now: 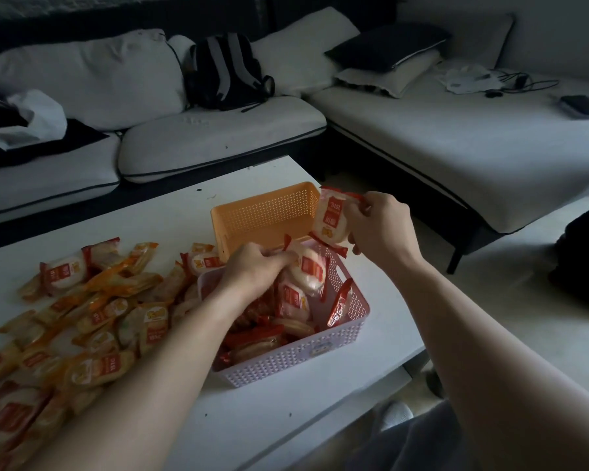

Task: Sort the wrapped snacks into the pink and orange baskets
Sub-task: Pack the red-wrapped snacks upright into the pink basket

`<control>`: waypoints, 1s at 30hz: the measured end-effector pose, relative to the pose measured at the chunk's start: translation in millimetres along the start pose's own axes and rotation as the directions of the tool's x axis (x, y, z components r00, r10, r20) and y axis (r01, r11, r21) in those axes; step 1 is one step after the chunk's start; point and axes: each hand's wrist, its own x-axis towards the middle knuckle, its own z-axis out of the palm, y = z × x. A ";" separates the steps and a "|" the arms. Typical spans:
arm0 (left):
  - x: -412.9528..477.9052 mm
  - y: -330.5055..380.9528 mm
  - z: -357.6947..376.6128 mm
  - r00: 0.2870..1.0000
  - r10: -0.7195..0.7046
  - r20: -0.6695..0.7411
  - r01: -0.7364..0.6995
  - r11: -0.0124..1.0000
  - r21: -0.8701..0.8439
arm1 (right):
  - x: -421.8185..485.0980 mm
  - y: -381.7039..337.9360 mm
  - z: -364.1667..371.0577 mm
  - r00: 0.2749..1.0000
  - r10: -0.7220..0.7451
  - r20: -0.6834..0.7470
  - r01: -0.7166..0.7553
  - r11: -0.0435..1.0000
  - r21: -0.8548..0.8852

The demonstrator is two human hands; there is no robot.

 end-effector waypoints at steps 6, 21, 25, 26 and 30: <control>-6.4 -15.1 16.7 0.986 0.156 -0.067 -0.070 0.734 0.675 | -1.3 3.0 6.5 0.987 -0.010 0.162 0.022 0.997 -0.069; -4.4 -8.8 9.9 0.920 0.390 0.035 -0.392 0.919 0.040 | -1.0 -0.2 6.3 0.895 -0.080 0.438 0.213 0.941 -0.264; -13.1 -18.1 26.3 0.933 0.360 0.014 -0.356 0.915 0.190 | -8.9 -5.7 18.5 0.879 -0.063 0.473 0.218 0.935 -0.281; -14.5 -20.1 28.9 0.932 0.363 0.022 -0.357 0.900 0.249 | -11.2 -6.9 22.0 0.873 -0.066 0.483 0.229 0.931 -0.285; -15.7 -26.5 27.9 0.928 0.323 0.188 -0.370 0.865 0.339 | -19.2 -10.9 32.3 0.827 -0.074 0.558 0.288 0.907 -0.306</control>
